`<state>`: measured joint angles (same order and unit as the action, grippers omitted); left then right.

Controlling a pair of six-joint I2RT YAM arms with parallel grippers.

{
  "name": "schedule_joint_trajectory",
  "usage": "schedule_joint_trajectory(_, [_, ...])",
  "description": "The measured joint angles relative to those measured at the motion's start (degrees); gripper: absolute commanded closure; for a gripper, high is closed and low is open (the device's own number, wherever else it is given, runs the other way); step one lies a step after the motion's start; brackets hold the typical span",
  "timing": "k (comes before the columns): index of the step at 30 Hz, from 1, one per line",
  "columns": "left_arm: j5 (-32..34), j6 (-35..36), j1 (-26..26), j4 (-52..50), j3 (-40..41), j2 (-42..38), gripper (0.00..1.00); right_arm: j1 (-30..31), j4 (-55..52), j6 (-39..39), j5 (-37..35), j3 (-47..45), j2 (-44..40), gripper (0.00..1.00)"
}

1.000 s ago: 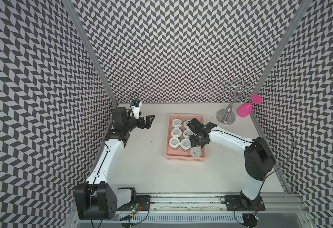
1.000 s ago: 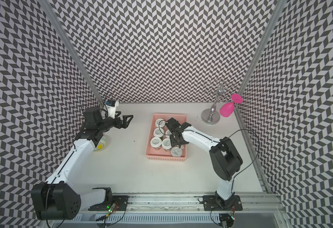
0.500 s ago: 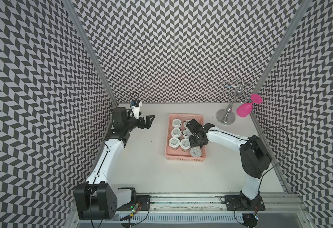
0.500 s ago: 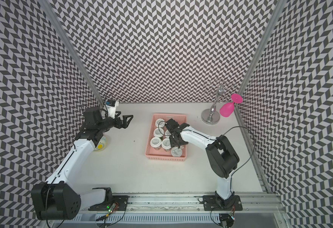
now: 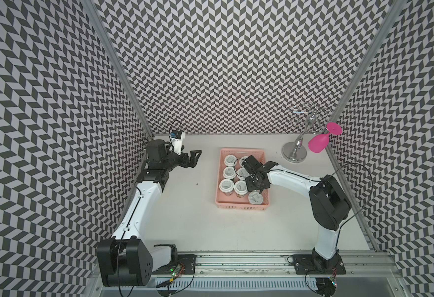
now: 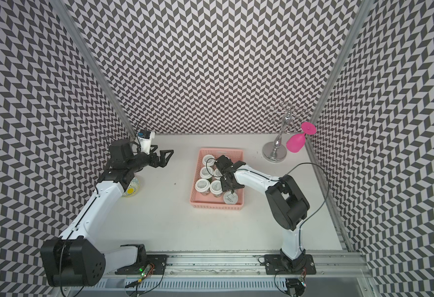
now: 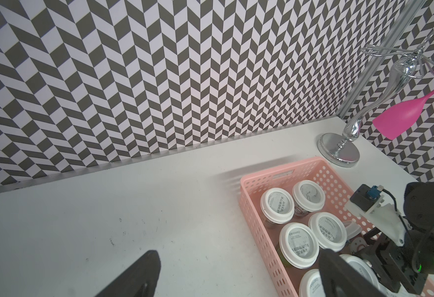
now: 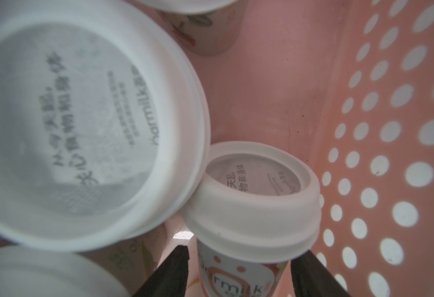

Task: Put the yogurt in the basket
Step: Pick up the yogurt from the basket.

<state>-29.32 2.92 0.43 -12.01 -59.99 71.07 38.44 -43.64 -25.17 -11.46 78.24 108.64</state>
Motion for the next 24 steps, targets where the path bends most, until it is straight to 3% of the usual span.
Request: schedule_joint_trajectory(24, [-0.2, 0.0, 0.0, 0.0, 0.0, 0.0, 0.00, -0.2, -1.5, -2.3, -2.3, 0.1, -1.5, 0.38])
